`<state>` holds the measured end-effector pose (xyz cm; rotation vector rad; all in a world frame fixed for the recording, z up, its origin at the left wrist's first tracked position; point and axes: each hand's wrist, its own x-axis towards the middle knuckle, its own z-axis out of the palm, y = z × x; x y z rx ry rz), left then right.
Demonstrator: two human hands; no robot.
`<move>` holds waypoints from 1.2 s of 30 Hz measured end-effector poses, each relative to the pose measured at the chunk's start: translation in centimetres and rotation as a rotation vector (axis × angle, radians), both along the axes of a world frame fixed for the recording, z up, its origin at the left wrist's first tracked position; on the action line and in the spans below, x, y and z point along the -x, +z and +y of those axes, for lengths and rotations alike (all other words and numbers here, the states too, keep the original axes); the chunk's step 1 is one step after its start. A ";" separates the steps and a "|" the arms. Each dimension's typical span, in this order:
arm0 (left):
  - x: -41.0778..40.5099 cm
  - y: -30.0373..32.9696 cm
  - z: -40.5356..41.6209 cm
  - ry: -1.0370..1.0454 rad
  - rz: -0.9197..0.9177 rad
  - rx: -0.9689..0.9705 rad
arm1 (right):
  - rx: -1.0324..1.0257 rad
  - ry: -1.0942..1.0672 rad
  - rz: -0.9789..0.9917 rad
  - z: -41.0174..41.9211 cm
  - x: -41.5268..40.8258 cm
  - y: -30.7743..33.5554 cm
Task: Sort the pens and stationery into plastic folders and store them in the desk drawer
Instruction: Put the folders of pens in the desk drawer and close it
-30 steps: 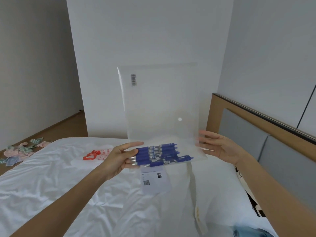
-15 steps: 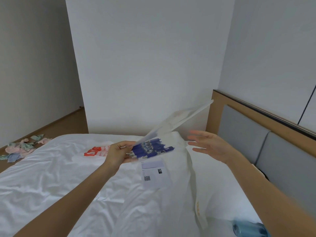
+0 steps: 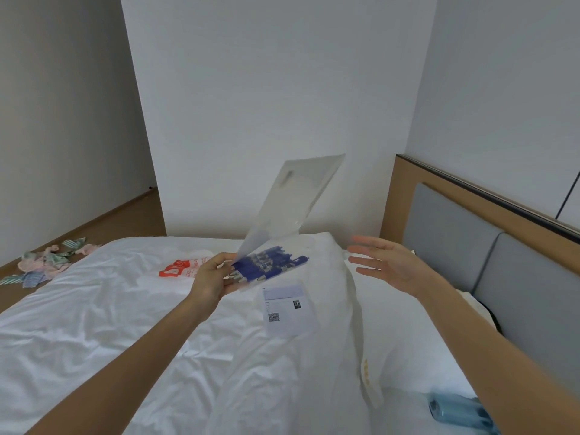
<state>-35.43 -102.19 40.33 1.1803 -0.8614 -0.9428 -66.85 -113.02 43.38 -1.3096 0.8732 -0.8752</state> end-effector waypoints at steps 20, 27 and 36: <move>-2.7 -1.9 -0.5 0.127 -0.294 0.025 | 0.049 -0.075 -0.052 1.0 1.3 2.2; -3.3 -2.4 -0.8 0.157 -0.348 -0.023 | 0.141 -0.097 -0.039 1.2 1.4 3.3; -1.8 -1.9 -0.9 0.201 -0.451 0.024 | 0.336 -0.115 0.182 1.1 -2.0 2.5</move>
